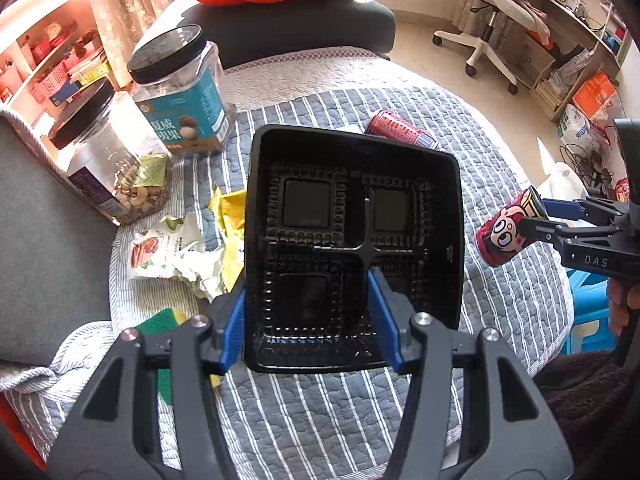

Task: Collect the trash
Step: 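Lift the black tray with the left gripper while the right gripper grasps a red can, then carry the red can over the white bucket and release it with the right gripper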

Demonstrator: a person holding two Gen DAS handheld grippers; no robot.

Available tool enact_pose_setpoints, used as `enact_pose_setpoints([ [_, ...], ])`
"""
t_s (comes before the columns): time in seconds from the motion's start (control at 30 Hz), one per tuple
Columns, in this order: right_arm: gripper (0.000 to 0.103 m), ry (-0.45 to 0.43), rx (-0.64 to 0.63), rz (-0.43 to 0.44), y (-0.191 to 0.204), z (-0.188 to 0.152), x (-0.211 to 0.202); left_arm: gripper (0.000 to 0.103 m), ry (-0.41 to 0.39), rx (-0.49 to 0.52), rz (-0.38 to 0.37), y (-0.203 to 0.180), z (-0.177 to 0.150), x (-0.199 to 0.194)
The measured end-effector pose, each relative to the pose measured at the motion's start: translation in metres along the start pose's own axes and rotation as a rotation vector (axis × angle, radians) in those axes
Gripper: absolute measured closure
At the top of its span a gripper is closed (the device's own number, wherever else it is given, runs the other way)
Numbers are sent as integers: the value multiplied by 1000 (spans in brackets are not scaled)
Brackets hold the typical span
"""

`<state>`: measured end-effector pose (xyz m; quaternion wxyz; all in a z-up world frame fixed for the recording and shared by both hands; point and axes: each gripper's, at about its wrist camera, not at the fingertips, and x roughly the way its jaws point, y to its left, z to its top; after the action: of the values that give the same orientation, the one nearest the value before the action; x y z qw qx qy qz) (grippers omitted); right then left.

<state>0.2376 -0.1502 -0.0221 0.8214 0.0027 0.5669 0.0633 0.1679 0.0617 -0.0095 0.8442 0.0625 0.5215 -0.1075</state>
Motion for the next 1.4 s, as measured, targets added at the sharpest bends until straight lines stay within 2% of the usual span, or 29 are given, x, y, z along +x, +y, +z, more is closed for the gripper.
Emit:
enact_pose_setpoints([
  [0.2, 44, -41, 79, -23, -43, -7, -29, 46, -17, 35, -15, -30, 9, -1],
  [0.4, 44, -106, 221, -94, -112, -15, -65, 46, -30, 67, -39, -63, 22, 0],
  [0.6, 44, -145, 436, -227, -197, -35, -88, 46, -32, 108, -72, -106, 34, 7],
  [0.73, 44, -121, 509, -333, -236, -51, -88, 46, -21, 142, -90, -134, 40, 15],
  [0.8, 44, -103, 540, -350, -251, -59, -85, 46, -17, 152, -98, -146, 42, 19],
  [0.97, 44, -72, 578, -324, -270, -73, -74, 46, -13, 164, -110, -168, 46, 25],
  [1.27, 43, -17, 565, -283, -273, -85, -59, 46, -6, 168, -137, -209, 52, 38],
  [1.33, 40, -13, 551, -288, -271, -88, -64, 46, -11, 186, -149, -222, 53, 39],
  [1.4, 32, -26, 536, -305, -269, -92, -75, 46, -19, 211, -158, -236, 54, 40],
])
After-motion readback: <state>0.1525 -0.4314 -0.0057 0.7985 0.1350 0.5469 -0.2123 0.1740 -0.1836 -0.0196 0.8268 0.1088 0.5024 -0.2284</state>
